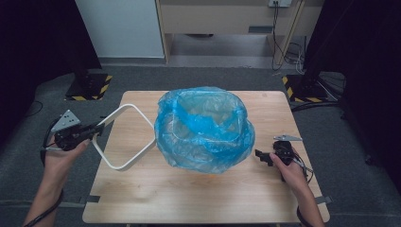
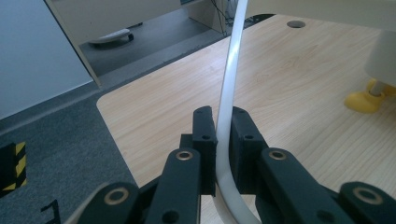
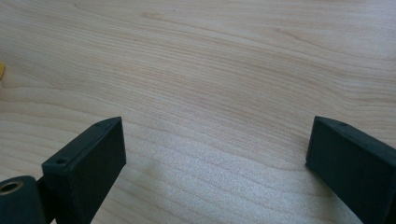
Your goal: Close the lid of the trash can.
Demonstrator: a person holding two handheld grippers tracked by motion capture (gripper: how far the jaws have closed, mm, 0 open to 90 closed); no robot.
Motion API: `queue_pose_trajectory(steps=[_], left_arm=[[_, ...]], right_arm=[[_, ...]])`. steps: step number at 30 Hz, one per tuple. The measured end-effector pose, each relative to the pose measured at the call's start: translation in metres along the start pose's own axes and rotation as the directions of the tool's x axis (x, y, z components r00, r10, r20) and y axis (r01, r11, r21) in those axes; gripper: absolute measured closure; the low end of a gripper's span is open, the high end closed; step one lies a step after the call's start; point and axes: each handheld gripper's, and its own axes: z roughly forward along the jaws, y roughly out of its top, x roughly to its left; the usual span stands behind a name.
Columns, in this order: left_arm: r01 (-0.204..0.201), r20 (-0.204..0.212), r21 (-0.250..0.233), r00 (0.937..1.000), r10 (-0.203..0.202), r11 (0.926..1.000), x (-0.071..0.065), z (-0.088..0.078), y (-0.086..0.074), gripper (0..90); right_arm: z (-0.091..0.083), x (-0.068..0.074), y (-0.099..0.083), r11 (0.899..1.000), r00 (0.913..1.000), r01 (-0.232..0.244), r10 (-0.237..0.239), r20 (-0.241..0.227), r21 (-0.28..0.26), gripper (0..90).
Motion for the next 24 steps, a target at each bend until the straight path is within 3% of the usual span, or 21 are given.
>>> queue_pose_trajectory(steps=[15, 24], left_arm=[[0.014, 0.035, -0.062, 0.9993, -0.011, 0.9980, 0.005, -0.016, 0.005, 82.3], [0.006, 0.046, -0.091, 0.9989, -0.001, 0.9959, 0.006, -0.027, 0.016, 82.2]], right_arm=[[0.000, 0.000, 0.000, 1.000, 1.0000, 0.004, -0.004, 0.000, 0.002, 4.8], [0.000, 0.001, 0.000, 1.000, 0.9998, 0.015, -0.015, 0.009, 0.007, 4.8]])
